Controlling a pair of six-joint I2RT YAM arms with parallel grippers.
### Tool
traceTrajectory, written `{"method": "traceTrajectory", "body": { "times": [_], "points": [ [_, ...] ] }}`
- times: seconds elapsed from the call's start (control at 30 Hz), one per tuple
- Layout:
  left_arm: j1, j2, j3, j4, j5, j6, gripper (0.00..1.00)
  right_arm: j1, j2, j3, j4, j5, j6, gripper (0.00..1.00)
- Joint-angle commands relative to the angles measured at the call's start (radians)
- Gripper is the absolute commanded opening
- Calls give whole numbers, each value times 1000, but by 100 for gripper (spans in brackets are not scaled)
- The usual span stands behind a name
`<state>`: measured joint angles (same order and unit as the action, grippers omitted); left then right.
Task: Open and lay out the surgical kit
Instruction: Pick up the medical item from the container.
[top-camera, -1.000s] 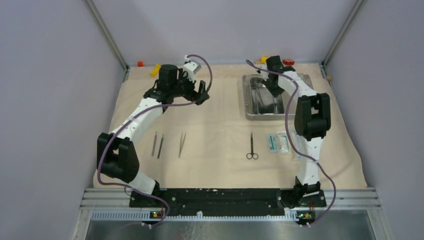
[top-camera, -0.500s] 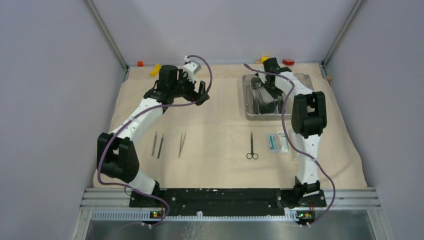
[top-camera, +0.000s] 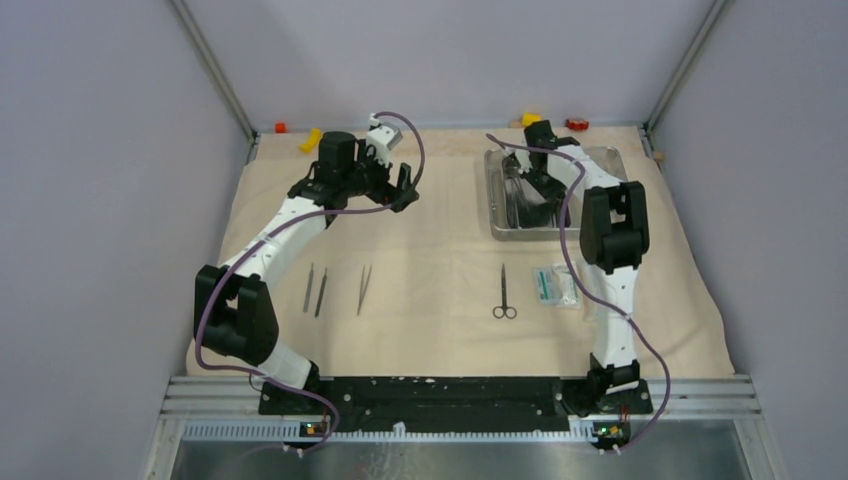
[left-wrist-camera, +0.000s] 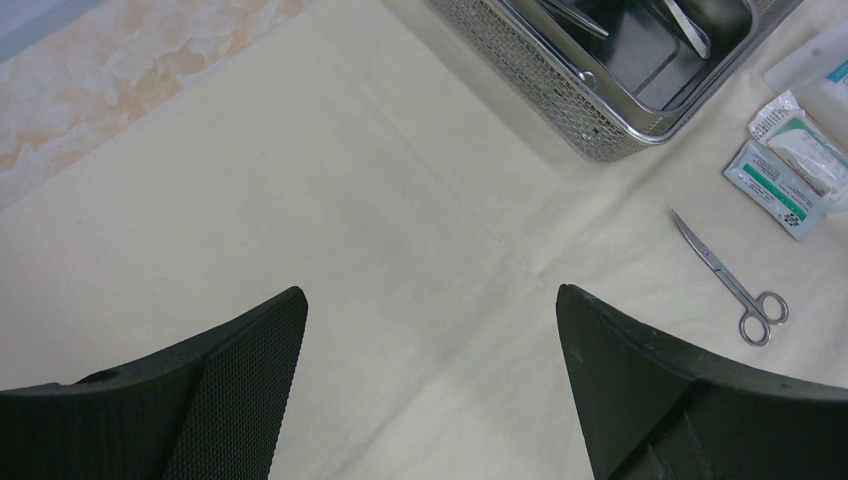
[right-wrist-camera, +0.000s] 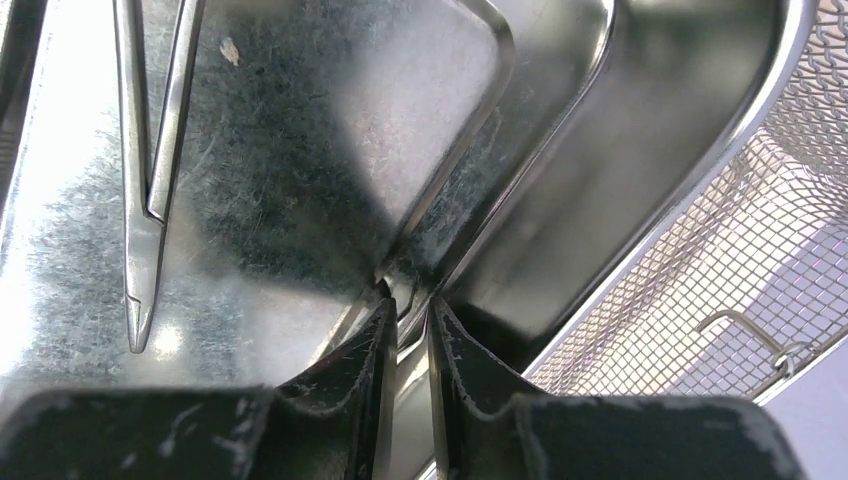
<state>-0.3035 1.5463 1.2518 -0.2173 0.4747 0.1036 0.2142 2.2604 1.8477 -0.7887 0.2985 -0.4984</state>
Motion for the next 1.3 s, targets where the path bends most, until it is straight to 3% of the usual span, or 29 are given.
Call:
{"method": "traceTrajectory", "body": {
  "times": [0.0,0.33,0.9,1.17,1.27],
  "points": [
    [1,-45,-3,46,11,-2,99,8,0,26,-13,29,-6,17],
    [1,-50,-2,42,3,0,99,8,-6,87,-42,-2,5,0],
    [1,-25,45,23,-3,7,99,25,-115,253,-138,-102,52,0],
    [0,21,94,51,42,-97,99,57,-188,335,-110,-292,227,0],
    [-3,42,110,60,63,-178,99,76,-245,279,-15,-413,350,0]
  ]
}}
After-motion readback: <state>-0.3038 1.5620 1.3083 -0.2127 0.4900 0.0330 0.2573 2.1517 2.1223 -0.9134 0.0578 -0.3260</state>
